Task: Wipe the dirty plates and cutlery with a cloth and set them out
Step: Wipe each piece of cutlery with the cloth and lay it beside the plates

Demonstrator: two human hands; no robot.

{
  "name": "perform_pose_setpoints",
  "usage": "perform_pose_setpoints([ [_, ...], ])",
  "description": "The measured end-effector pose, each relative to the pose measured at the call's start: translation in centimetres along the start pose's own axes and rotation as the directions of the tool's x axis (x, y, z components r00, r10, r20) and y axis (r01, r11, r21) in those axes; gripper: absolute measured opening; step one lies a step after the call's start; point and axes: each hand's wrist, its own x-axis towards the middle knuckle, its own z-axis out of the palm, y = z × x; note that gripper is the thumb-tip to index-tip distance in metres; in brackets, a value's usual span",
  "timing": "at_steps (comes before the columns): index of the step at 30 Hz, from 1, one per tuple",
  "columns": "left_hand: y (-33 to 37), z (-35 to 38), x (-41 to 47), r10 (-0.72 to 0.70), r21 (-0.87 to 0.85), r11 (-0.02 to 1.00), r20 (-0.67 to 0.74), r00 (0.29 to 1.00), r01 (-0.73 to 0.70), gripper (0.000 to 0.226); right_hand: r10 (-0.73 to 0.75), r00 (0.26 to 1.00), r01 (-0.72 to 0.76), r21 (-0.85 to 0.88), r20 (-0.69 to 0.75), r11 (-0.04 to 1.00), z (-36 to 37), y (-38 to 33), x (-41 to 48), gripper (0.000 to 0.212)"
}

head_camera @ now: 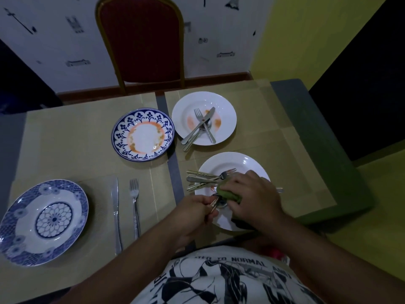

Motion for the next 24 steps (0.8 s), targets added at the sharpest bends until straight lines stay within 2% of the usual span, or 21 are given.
perform_pose_setpoints([
  [5, -0.7, -1.4, 0.1, -0.083, -0.004, 0.997, 0.022, 0.996, 0.083, 0.023, 0.158, 0.987, -0.155, -0.083, 0.037, 0.984, 0.0, 1.7, 2.5, 0.032],
  [9, 0.3, -1.2, 0.2, -0.131, -0.036, 0.991, 0.034, 0.991, 0.132, 0.024, 0.236, 0.972, -0.236, -0.023, -0.008, 0.971, -1.2, 1.6, 2.6, 0.033],
  [12, 0.7, -1.0, 0.6, -0.104, 0.057, 0.993, -0.014, 0.995, 0.104, 0.022, 0.262, 0.962, -0.259, 0.037, -0.075, 0.965, -1.9, 1.0, 1.9, 0.035],
  [16, 0.3, -0.6, 0.9, -0.034, 0.171, 0.985, -0.011, 0.999, 0.035, 0.022, 0.195, 0.975, -0.186, 0.089, -0.108, 0.979, -2.3, -0.3, 1.4, 0.034],
  [21, 0.0, -0.2, 0.3, 0.026, 0.15, 0.988, 0.031, 0.999, -0.03, 0.027, 0.012, 1.0, -0.012, -0.01, 0.015, 1.0, -0.9, -0.9, 0.7, 0.03],
  [24, -0.6, -0.4, 0.3, 0.061, 0.202, 0.977, 0.026, 0.998, -0.065, 0.028, 0.031, 0.997, -0.025, -0.073, 0.077, 0.997, -0.8, 0.3, 2.2, 0.027],
])
